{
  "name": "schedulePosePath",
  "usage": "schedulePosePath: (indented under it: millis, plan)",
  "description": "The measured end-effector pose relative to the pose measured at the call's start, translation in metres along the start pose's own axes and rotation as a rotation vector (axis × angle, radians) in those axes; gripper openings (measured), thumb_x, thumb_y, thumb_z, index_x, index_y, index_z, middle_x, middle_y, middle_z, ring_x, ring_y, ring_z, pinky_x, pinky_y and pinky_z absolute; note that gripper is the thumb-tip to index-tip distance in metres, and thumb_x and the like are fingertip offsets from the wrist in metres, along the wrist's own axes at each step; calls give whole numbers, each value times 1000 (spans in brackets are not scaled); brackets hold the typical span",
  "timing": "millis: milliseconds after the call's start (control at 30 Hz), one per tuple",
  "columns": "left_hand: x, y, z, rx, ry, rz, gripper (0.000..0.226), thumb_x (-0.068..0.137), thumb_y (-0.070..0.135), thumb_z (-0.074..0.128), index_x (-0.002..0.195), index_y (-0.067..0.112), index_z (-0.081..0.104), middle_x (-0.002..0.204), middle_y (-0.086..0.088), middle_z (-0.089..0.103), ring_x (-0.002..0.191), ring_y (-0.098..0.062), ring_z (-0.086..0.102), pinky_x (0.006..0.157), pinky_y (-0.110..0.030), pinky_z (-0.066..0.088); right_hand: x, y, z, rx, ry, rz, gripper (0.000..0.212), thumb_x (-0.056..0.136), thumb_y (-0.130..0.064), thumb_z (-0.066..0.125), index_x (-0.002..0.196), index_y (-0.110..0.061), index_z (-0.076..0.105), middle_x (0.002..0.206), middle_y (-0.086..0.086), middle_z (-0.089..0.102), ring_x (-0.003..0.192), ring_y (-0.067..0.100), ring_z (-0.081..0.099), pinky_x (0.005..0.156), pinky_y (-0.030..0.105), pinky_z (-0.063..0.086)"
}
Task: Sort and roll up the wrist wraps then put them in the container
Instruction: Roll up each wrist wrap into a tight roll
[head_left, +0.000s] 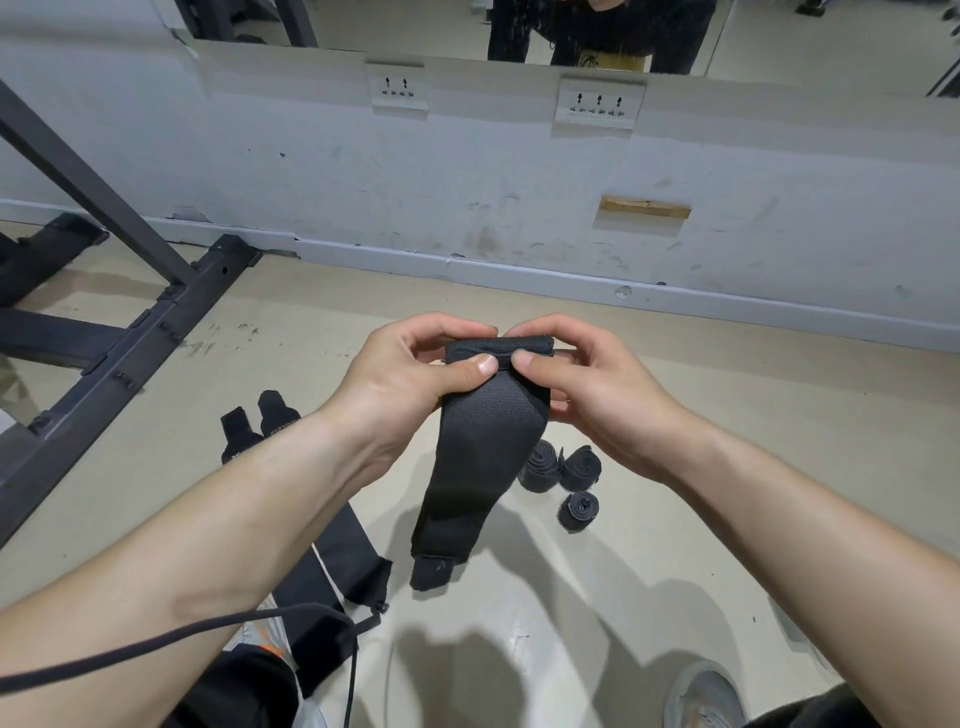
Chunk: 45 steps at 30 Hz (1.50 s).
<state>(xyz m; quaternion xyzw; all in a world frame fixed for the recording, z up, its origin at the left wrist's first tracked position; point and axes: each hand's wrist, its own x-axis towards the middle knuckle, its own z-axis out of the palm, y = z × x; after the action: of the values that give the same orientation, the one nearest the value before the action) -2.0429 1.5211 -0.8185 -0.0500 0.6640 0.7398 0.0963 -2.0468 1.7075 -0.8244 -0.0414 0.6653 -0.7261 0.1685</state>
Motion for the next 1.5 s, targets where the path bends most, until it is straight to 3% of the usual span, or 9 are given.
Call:
schedulePosePath:
  millis: [133,367,567,733,900,1100,1200,1333,1500]
  plan:
    - [0,1,0,-77,-20,-30,25,82,-9,73,100,9,75,96,-15,76,84,-22,74,75,-23,58,0,2,2,45,24,-15,18,92,-27,67,103,-13,70,93,13,70,84,26,68,81,42,54]
    - [2,3,-6,-168,-158,-124,38,65,-2,72,102,8,73,92,-10,78,85,-21,75,79,-25,61,-1,2,-2,156,-38,-15,12,97,-3,61,100,-10,69,89,12,73,76,24,71,72,31,57]
    - [0,6,-9,-234,-228,-134,31,79,9,66,110,8,72,98,-10,77,88,-18,75,80,-23,60,0,-1,-4,240,-58,-14,17,94,5,59,102,-8,67,91,13,75,79,25,71,74,30,58]
    - [-3,-2,0,47,-149,-35,34,97,27,61,120,4,69,115,-18,74,99,-24,73,84,-30,59,2,-1,-4,236,4,-11,23,92,11,61,98,-10,68,89,14,74,78,26,69,80,36,56]
    - [-5,-4,5,76,-109,-12,38,102,31,54,115,-2,69,74,-2,75,73,-14,71,73,-24,54,3,-1,-3,194,37,-43,26,88,15,63,94,-10,70,85,10,72,75,19,69,71,27,57]
    - [0,-8,2,14,-71,-33,29,99,16,62,124,2,67,115,-24,73,110,-40,70,99,-45,54,2,0,-4,211,42,2,33,90,9,66,114,-13,69,102,13,73,89,22,71,81,34,58]
    - [1,-6,0,14,-30,-15,27,96,7,64,123,4,67,110,-21,75,106,-39,72,96,-44,56,2,1,-6,107,14,60,29,94,-8,70,122,-12,66,113,16,73,98,26,70,94,45,54]
    - [1,-7,-2,79,-21,28,21,94,1,67,112,12,70,98,-14,78,88,-27,73,87,-38,59,3,3,-2,24,-7,80,36,94,-33,68,115,-4,67,107,12,72,97,24,68,91,42,53]
    - [-1,-6,-1,102,-15,45,26,89,-4,71,107,14,71,101,-13,77,86,-23,72,83,-35,61,4,6,-1,34,52,-23,12,103,-16,57,104,-11,68,91,5,70,84,19,67,79,34,55]
